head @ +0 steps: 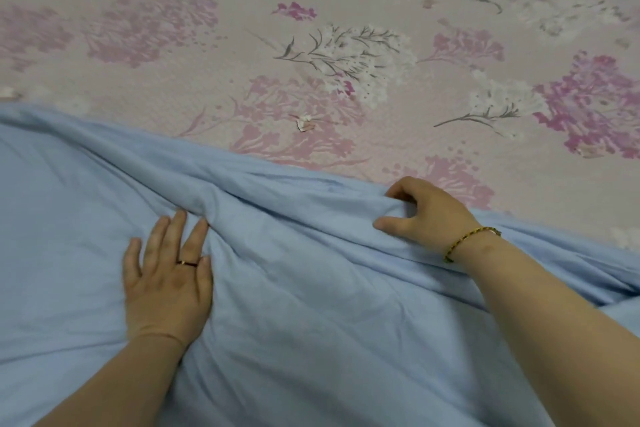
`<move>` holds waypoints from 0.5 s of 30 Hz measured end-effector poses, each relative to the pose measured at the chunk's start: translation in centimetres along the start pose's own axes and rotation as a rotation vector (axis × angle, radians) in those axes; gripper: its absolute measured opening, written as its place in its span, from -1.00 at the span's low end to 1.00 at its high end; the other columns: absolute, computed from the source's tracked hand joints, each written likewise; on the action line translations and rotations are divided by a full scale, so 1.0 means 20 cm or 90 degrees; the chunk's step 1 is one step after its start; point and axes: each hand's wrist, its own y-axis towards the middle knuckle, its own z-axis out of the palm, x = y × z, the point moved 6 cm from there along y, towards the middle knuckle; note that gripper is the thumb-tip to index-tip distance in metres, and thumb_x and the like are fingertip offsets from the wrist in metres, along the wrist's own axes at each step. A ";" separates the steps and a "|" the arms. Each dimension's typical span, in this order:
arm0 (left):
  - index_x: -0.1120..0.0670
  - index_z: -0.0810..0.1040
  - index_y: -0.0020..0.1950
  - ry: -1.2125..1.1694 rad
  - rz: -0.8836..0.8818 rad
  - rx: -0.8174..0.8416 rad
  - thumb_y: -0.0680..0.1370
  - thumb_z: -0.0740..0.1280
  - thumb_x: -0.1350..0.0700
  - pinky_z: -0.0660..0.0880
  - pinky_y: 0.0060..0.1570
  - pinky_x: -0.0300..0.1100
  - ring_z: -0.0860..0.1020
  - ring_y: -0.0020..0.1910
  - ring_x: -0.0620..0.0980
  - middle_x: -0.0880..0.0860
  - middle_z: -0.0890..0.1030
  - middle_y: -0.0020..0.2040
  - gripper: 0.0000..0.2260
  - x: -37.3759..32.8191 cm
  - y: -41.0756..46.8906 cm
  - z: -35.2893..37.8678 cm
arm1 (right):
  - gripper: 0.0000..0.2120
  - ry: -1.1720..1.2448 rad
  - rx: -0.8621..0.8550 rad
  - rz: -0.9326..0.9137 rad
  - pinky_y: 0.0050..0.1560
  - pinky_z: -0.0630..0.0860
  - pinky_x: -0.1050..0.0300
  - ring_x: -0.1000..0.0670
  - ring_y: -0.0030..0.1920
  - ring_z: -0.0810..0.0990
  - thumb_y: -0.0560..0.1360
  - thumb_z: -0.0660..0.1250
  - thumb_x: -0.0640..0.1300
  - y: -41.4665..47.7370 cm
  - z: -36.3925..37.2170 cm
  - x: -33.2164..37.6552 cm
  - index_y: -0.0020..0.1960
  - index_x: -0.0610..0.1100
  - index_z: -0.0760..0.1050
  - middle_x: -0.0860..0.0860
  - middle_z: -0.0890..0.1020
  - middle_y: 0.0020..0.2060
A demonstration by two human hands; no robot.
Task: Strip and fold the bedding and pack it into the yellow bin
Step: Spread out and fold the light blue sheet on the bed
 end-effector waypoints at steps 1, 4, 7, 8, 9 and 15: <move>0.16 0.39 0.27 0.000 0.000 -0.003 0.48 0.04 0.08 -0.29 0.39 -0.29 0.28 0.24 0.13 0.29 0.52 0.23 -0.60 0.00 0.00 0.00 | -0.77 0.006 0.014 -0.010 -0.18 0.34 0.21 0.04 -0.16 0.43 0.41 0.42 -0.05 0.00 0.00 0.02 -0.09 -0.02 0.36 0.08 0.45 -0.21; 0.12 0.34 0.28 -0.001 -0.004 -0.003 0.49 0.02 0.07 -0.29 0.39 -0.29 0.28 0.24 0.12 0.28 0.53 0.23 -0.61 0.00 0.00 0.00 | -0.77 0.111 0.017 -0.023 -0.40 0.27 0.38 0.19 -0.43 0.37 0.44 0.40 -0.10 -0.01 -0.02 0.07 -0.32 -0.12 0.43 0.05 0.42 -0.41; 0.12 0.35 0.28 -0.002 0.001 -0.007 0.49 0.02 0.08 -0.29 0.39 -0.29 0.28 0.24 0.12 0.28 0.52 0.23 -0.61 0.00 0.01 0.00 | -0.64 0.177 -0.007 0.013 -0.39 0.32 0.40 0.14 -0.43 0.42 0.52 0.28 -0.09 -0.03 -0.07 0.07 -0.36 -0.29 0.53 -0.12 0.54 -0.33; 0.13 0.37 0.28 -0.003 0.001 -0.007 0.49 0.03 0.08 -0.29 0.39 -0.29 0.28 0.24 0.12 0.28 0.52 0.23 -0.61 0.00 0.01 0.00 | -0.69 0.137 0.013 0.015 -0.34 0.35 0.39 0.09 -0.37 0.45 0.52 0.28 -0.09 -0.04 -0.05 0.07 -0.30 -0.26 0.57 -0.13 0.56 -0.28; 0.14 0.38 0.27 -0.004 0.000 -0.007 0.49 0.03 0.08 -0.29 0.39 -0.29 0.28 0.24 0.12 0.28 0.52 0.23 -0.61 0.00 0.00 0.00 | -0.78 0.088 0.036 0.016 -0.21 0.40 0.34 0.06 -0.27 0.47 0.50 0.31 -0.10 -0.05 -0.02 0.08 -0.17 -0.24 0.60 -0.10 0.57 -0.21; 0.14 0.37 0.27 -0.013 -0.001 -0.005 0.49 0.03 0.08 -0.28 0.40 -0.28 0.28 0.25 0.13 0.29 0.52 0.23 -0.61 0.00 0.00 0.00 | -0.72 -0.251 -0.043 -0.059 0.03 0.29 0.19 -0.08 0.13 0.39 0.50 0.29 -0.02 -0.06 0.08 0.12 0.15 -0.12 0.42 -0.04 0.47 0.08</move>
